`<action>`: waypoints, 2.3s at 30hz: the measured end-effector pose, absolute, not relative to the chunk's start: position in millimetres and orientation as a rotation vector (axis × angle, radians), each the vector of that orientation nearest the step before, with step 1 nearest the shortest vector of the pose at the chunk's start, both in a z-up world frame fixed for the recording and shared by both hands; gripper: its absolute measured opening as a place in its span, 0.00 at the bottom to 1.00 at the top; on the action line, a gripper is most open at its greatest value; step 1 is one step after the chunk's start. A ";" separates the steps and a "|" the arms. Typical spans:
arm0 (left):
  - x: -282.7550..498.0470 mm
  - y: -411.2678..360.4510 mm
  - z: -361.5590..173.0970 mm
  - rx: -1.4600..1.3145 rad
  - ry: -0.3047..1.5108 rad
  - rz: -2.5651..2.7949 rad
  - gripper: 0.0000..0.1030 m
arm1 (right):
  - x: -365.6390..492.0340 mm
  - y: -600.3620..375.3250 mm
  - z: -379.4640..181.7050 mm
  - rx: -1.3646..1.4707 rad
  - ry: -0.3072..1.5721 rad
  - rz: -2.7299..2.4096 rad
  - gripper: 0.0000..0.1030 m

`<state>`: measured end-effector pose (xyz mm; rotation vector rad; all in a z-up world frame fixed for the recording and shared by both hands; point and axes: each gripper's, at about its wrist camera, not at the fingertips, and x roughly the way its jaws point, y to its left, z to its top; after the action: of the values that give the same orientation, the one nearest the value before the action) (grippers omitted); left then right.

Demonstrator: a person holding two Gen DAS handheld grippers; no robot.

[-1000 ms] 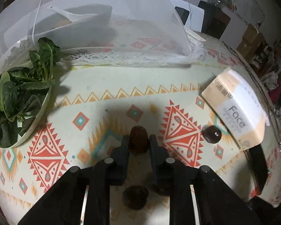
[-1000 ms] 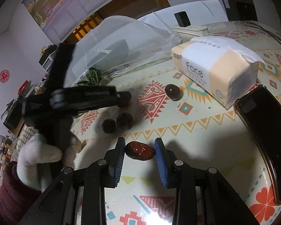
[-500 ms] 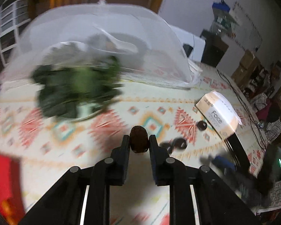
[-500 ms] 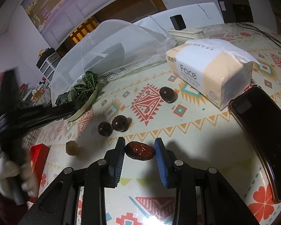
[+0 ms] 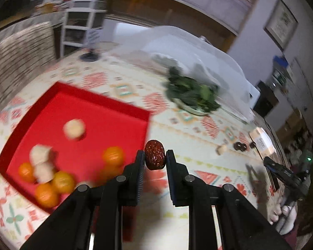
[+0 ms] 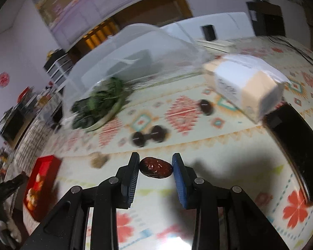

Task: Organize fruits
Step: 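Carry both red dates over the red tray and open both tools to drop them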

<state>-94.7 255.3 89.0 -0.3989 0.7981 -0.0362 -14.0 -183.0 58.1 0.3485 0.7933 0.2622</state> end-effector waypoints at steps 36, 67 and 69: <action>-98.2 384.7 53.9 -0.515 0.762 0.100 0.49 | -20.7 198.7 51.1 0.141 0.992 0.827 0.54; -174.6 394.9 83.3 -0.465 0.643 0.195 0.63 | -40.0 154.7 69.5 -0.050 0.877 0.539 0.67; -177.0 392.0 84.2 -0.460 0.639 0.198 0.65 | -41.7 136.5 69.8 0.008 0.873 0.517 0.68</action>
<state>-177.0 392.0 84.2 -0.4605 0.6390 0.1983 -41.7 136.5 69.8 0.0077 0.8731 0.5170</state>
